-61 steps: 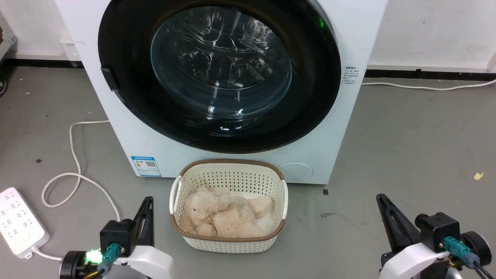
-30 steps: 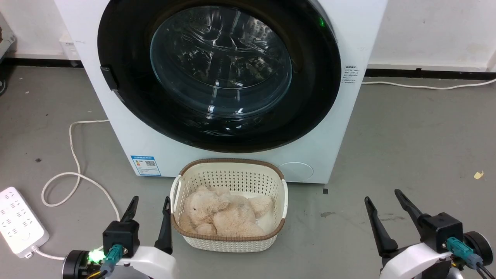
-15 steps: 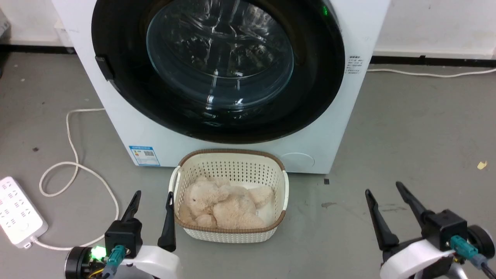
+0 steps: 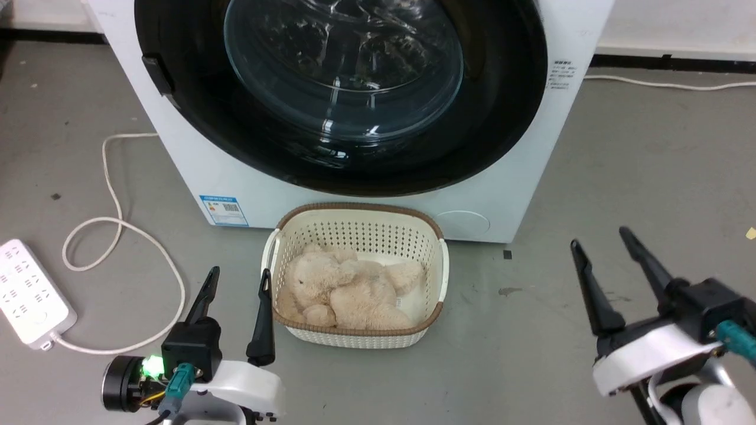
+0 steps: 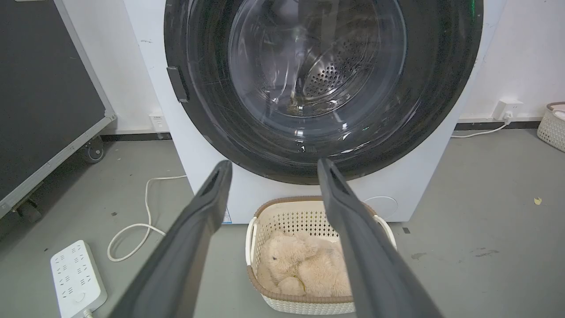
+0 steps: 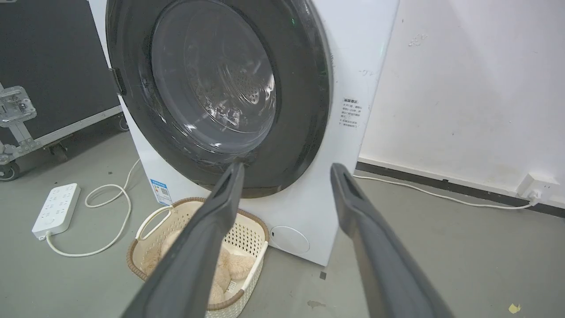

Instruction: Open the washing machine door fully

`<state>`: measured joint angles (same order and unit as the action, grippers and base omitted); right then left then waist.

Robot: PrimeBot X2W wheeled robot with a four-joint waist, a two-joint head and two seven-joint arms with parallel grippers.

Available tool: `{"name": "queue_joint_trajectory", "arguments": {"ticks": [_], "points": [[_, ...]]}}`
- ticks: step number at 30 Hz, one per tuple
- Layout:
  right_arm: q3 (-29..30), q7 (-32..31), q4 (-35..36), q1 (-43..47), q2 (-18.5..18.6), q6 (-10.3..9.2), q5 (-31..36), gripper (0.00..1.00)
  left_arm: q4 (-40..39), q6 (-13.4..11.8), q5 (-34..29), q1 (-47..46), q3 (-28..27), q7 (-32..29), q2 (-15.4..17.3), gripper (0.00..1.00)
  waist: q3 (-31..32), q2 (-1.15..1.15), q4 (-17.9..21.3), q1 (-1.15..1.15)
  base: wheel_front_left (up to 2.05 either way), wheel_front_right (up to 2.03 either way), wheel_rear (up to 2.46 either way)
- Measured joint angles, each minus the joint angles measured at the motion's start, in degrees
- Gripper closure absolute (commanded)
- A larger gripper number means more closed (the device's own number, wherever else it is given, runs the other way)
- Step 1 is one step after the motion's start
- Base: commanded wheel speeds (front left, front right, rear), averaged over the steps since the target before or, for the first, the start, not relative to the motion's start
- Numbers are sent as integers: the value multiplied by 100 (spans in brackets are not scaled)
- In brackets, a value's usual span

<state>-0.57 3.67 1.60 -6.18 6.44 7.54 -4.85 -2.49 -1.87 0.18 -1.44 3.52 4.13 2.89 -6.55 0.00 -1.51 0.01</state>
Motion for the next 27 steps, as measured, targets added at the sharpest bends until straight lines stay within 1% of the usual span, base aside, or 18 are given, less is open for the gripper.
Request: {"name": "queue_joint_trajectory", "arguments": {"ticks": [1,2,3,8,11,17,23,27], "points": [[12,-11,-3,-52,8,0,-76,0,-10,-4,0,-4,7,5,0,0,-24,0,-8,0,0,0,0],[30,-25,-4,-99,11,0,-163,38,-14,-7,0,-6,15,13,0,0,-45,0,-15,0,0,0,0],[44,-57,-5,-151,19,0,-243,100,-18,-16,0,-7,25,45,0,0,-66,0,-23,0,0,0,0],[218,-171,-23,-474,54,0,-700,100,-60,-56,0,-53,77,104,0,0,-174,0,-57,0,0,0,0],[549,-352,-153,-740,-62,0,-1162,100,-91,-80,1,-98,111,131,0,0,-239,0,-78,0,0,0,0],[878,-695,-348,-1372,-54,-1,-1463,100,-126,-114,1,-125,165,205,1,0,-369,0,-121,0,0,0,0],[1298,-1126,-809,-2024,-103,-2,-1918,100,-189,-159,1,-221,227,283,1,0,-537,0,-190,0,0,0,0],[1471,-1464,-1117,-2464,-111,-2,-2151,100,-243,-201,1,-246,241,311,10,0,-662,0,-240,0,0,0,0]]}}
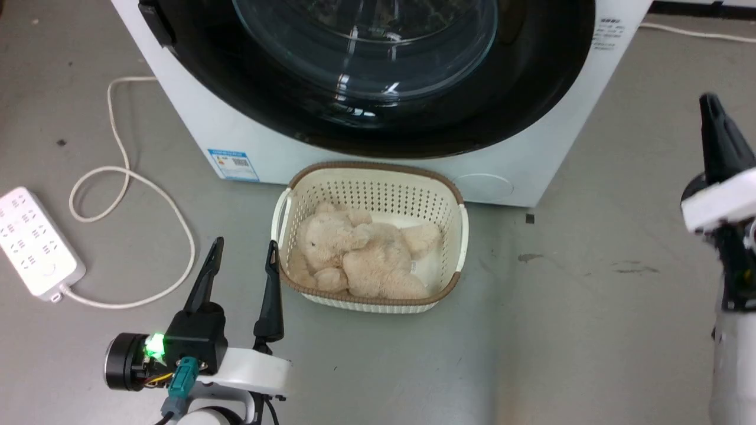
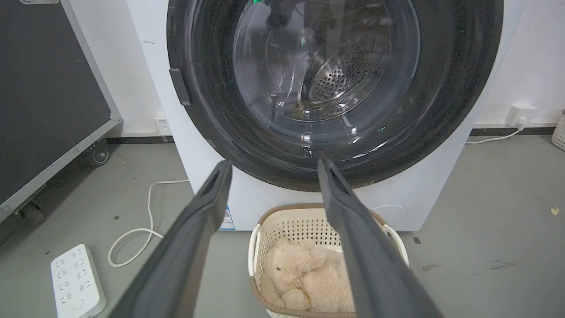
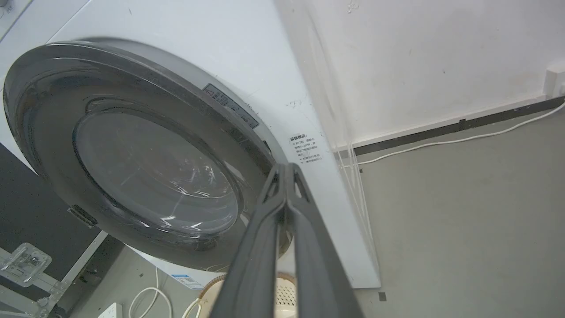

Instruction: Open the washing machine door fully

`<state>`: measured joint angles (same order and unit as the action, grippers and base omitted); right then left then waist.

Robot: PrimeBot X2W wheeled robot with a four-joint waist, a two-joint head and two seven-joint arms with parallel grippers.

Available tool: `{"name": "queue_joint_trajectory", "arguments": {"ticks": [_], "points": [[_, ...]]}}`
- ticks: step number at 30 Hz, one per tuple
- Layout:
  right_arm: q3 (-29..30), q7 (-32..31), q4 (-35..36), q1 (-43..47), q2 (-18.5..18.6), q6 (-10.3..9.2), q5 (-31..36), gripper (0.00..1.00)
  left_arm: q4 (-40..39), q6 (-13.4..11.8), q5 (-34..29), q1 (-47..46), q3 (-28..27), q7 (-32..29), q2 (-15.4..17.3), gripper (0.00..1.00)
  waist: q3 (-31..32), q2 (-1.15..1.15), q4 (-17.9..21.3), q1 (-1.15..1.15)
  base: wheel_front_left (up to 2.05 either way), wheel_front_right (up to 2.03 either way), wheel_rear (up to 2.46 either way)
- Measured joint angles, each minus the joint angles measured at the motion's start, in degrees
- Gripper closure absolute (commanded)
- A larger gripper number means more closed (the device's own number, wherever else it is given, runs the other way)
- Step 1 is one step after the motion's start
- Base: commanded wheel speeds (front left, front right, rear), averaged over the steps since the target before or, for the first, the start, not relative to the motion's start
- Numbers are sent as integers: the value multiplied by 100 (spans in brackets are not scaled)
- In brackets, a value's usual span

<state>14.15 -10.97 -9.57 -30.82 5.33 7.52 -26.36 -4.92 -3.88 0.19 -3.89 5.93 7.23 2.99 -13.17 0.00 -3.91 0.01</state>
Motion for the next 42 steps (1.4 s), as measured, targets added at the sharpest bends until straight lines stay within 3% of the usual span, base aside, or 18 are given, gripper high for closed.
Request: {"name": "queue_joint_trajectory", "arguments": {"ticks": [14,32,42], "points": [[735,-1358,-1225,-1654,-49,0,-803,100,-159,-99,1,-223,172,178,13,0,-517,0,-221,0,0,0,0],[2050,-2810,-3125,-3823,253,-1,-791,100,-309,-264,49,-471,427,393,10,0,-1023,0,-567,0,0,0,0],[2604,-3679,-3799,-4714,355,-5,-664,100,-383,-359,57,-593,510,502,9,0,-1285,0,-675,0,0,0,0]]}}
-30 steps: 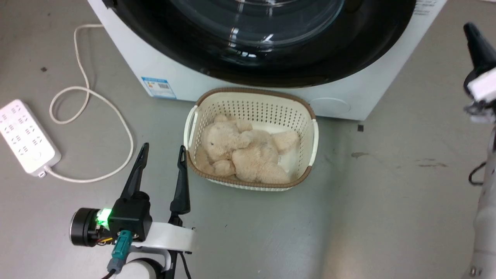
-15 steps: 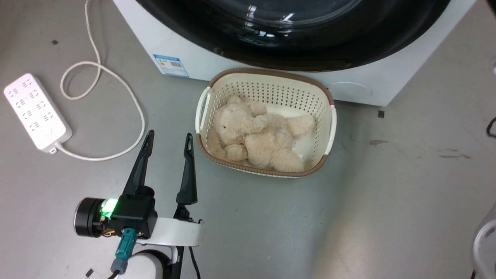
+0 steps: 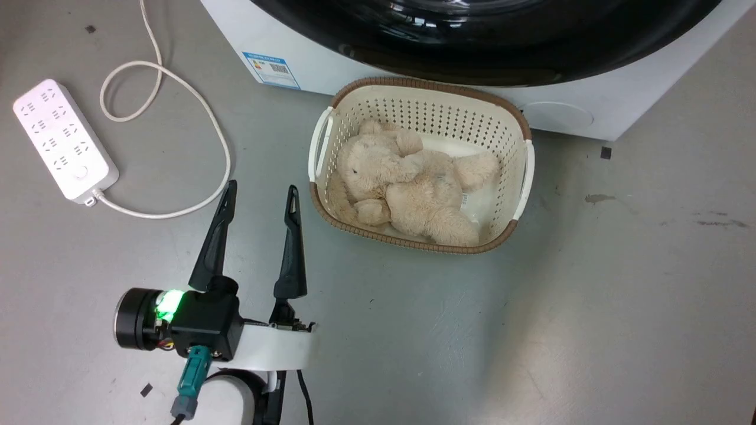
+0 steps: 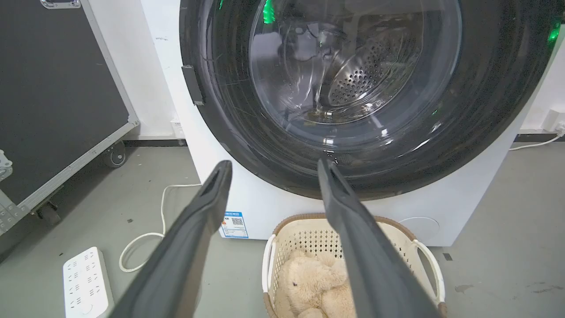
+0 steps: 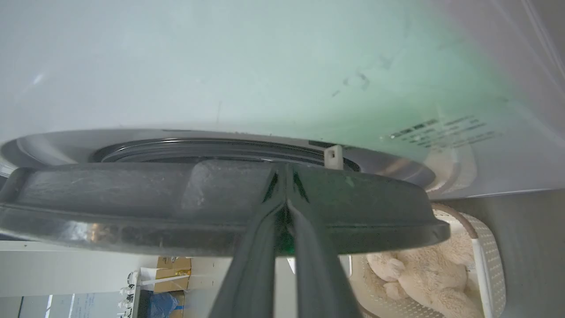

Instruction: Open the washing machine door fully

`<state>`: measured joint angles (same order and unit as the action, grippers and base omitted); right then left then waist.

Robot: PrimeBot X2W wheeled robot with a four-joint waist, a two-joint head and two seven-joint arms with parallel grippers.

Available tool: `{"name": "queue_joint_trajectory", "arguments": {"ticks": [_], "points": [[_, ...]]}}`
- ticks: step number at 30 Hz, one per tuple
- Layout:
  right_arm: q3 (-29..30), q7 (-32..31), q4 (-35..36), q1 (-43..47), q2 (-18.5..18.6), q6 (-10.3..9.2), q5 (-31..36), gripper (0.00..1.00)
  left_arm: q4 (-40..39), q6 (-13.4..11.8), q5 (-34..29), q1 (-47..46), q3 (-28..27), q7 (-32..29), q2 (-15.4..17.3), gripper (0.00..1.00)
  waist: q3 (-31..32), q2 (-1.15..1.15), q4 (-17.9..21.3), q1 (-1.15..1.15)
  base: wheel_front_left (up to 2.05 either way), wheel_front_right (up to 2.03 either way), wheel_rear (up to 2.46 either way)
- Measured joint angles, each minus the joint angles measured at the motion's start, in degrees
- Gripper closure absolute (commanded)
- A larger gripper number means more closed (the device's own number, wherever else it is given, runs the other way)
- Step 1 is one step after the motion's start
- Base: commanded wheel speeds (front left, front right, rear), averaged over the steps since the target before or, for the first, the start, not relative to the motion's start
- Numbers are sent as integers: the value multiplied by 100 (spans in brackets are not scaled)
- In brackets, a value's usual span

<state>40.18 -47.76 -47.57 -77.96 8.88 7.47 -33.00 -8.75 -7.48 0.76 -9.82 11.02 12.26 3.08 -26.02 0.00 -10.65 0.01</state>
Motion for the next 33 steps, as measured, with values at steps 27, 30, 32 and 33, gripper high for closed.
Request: {"name": "queue_joint_trajectory", "arguments": {"ticks": [27,30,32,33], "points": [[1163,-2296,401,47,-600,-3,7,100,-166,-142,-1,-211,147,243,0,0,-93,0,24,-1,0,0,0],[1006,-2462,452,578,-589,-3,-177,100,-70,-142,12,-180,138,244,-1,0,149,0,30,-1,0,0,0],[914,-2499,428,809,-588,-3,-322,100,-41,-141,44,-140,130,244,-1,0,279,0,37,-1,0,0,0],[848,-2529,399,920,-587,-3,-423,100,-27,-141,44,-104,121,244,0,0,348,0,43,0,0,0,0]]}}
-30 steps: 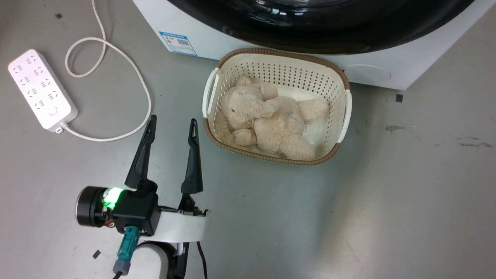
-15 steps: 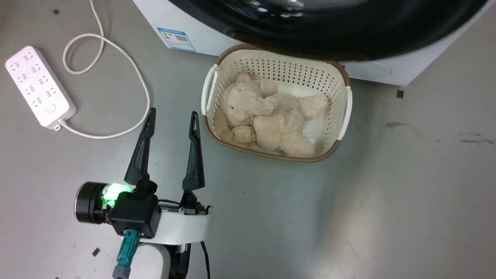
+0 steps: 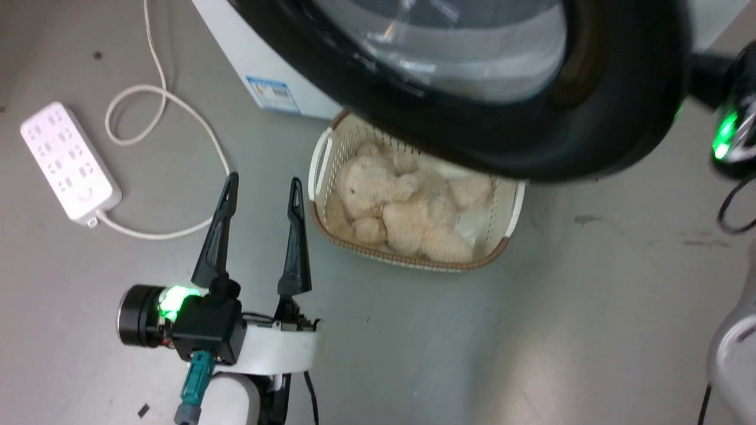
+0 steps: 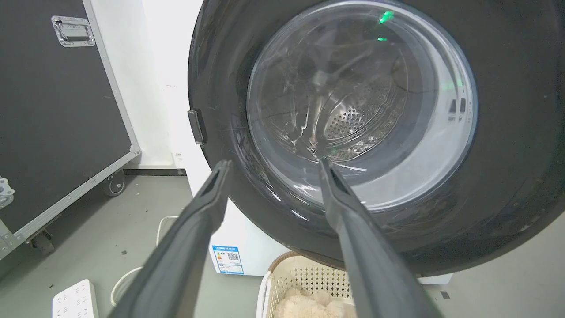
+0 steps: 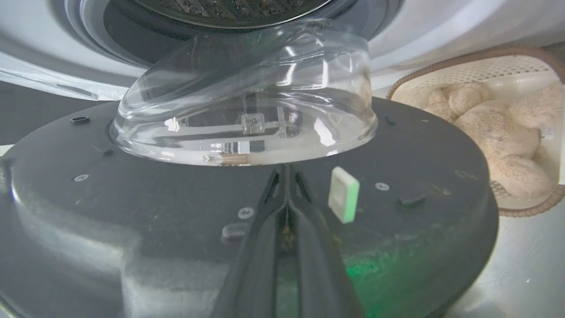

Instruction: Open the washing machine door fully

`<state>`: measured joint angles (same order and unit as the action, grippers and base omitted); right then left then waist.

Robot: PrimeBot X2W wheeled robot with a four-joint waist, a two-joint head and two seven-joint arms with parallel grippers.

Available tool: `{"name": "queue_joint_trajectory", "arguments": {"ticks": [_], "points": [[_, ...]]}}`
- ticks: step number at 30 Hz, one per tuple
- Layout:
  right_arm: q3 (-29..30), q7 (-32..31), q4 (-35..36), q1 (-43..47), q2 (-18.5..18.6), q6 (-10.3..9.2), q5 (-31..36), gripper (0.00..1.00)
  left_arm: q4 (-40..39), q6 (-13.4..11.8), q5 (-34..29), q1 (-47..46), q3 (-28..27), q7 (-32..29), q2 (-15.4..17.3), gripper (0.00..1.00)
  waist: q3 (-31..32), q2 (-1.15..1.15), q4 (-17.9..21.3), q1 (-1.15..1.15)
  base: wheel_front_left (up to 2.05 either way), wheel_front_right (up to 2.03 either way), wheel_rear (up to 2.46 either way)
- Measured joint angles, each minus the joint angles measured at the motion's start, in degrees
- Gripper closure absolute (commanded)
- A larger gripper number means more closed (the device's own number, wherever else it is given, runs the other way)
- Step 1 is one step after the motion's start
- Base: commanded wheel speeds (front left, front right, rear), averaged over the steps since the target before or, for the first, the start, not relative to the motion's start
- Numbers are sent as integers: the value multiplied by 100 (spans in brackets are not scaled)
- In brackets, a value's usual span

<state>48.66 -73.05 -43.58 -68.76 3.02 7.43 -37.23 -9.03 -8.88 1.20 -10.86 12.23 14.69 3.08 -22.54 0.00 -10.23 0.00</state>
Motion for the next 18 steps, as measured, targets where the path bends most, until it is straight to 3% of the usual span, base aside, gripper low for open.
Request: {"name": "queue_joint_trajectory", "arguments": {"ticks": [8,18], "points": [[-1063,-42,-363,888,31,0,-1170,100,120,49,1,249,-4,0,-1,0,517,0,64,-1,0,0,0],[-3722,259,-331,2170,33,1,-3534,100,375,201,63,721,34,0,2,0,1035,0,93,-1,0,0,0]]}}
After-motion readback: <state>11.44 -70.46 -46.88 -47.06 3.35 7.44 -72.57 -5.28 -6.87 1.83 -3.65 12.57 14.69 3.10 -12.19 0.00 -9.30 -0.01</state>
